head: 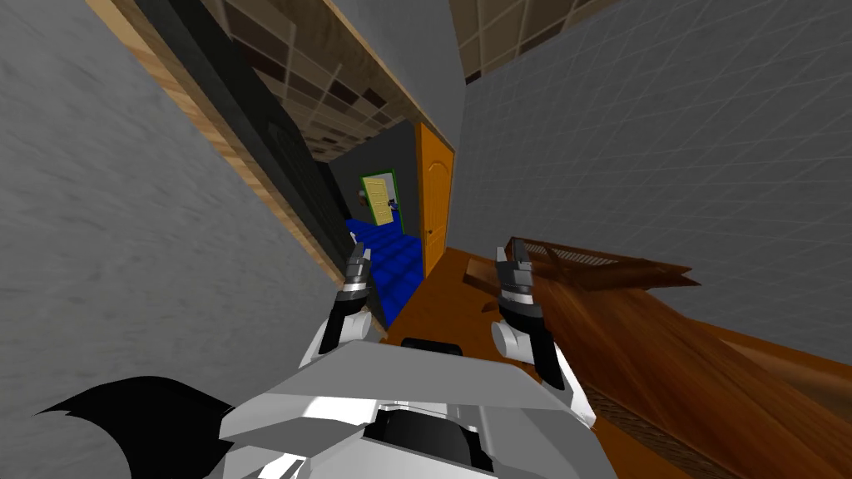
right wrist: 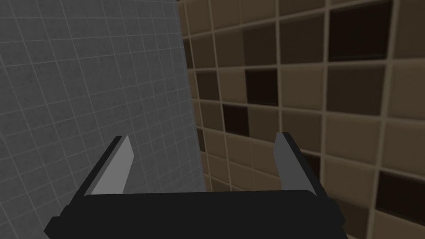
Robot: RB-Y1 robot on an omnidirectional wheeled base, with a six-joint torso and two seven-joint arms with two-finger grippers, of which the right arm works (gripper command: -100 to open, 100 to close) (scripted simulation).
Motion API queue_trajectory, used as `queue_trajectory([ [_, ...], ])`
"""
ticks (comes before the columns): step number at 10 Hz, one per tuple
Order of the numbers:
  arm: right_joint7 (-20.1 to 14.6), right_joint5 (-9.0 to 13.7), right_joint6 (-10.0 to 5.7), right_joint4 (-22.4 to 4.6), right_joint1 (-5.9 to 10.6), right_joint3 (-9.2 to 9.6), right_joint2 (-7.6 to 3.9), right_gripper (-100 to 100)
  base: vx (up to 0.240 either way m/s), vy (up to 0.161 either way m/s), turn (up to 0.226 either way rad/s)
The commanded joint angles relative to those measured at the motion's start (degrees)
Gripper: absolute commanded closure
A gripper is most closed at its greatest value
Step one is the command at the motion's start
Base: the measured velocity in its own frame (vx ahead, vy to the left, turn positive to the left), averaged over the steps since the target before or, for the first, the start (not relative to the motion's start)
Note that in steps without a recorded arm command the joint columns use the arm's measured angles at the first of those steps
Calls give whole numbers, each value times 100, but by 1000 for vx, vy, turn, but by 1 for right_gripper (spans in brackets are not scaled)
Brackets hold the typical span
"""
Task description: Push the door open
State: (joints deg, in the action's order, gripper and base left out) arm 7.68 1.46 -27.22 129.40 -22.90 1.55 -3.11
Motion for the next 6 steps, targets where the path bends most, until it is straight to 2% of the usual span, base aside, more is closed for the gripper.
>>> queue_trajectory([
  [1,-34,-5,38,-192,80,83,-48,-100,178,-81,105],
  [6,-112,-25,126,-753,340,317,-150,-100,148,-86,106],
])
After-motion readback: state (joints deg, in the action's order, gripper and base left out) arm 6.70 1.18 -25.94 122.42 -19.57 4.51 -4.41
